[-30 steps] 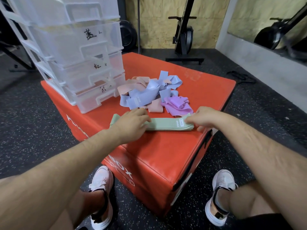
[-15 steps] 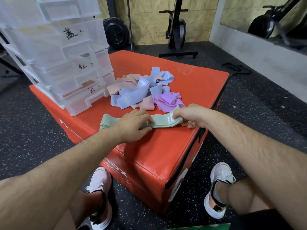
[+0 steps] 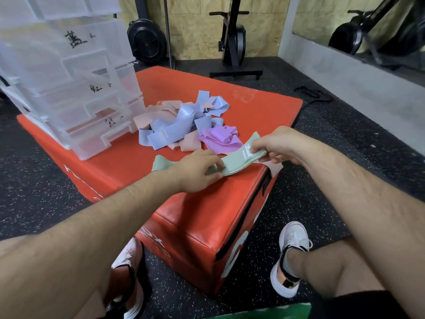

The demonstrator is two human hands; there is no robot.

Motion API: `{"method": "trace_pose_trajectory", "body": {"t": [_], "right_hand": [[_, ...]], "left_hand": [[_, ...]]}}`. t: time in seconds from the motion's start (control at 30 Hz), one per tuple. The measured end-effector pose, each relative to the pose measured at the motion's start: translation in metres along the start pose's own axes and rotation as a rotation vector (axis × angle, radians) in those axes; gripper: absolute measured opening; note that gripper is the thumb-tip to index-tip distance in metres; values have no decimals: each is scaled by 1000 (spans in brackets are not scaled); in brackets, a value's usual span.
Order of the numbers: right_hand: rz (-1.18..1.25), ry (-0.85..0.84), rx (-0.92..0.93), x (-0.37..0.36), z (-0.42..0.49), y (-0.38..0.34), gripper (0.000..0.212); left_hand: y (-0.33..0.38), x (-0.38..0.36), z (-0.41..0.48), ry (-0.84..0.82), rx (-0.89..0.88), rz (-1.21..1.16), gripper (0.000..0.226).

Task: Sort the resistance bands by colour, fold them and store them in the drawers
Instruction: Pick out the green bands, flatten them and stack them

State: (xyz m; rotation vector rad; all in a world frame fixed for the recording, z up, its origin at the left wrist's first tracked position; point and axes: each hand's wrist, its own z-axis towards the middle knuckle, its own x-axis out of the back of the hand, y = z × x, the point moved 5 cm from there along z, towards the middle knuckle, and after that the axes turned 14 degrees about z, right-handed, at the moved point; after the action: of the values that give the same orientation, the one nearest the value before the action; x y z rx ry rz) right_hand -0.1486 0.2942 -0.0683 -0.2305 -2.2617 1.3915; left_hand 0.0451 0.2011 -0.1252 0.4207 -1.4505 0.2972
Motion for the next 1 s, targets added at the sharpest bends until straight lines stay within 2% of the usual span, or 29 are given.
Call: {"method": "trace_pose_trajectory", "body": {"t": [0.1,0.23,0.37,0.47,0.7,0.87,1.0], "right_hand": [[-29,-34,30,-14,-5,-16,22],[-61,-75,74,-37,-7,-38,26],[-114,-118,95,-67,-10,-50,17],[-128,-140,112,-89,-11,-57,9],[-171,-213,132,-150,-9,-63,10],[-266,-171,160,-186,0,-64,23],[-373,-217,209,-210,-1,-62,22]], "left_hand": [[-6,14,-5,3,-3,-12,23],[-32,30,-28,45,63,173,18],[-57,35,-56,55,169,347,17],[-72,30,-74,53,233,341,20],[-87,26,-83,55,200,-13,14],[-96,27,-88,39,473,-445,47],[-106,29,-91,140,594,-657,44]]}}
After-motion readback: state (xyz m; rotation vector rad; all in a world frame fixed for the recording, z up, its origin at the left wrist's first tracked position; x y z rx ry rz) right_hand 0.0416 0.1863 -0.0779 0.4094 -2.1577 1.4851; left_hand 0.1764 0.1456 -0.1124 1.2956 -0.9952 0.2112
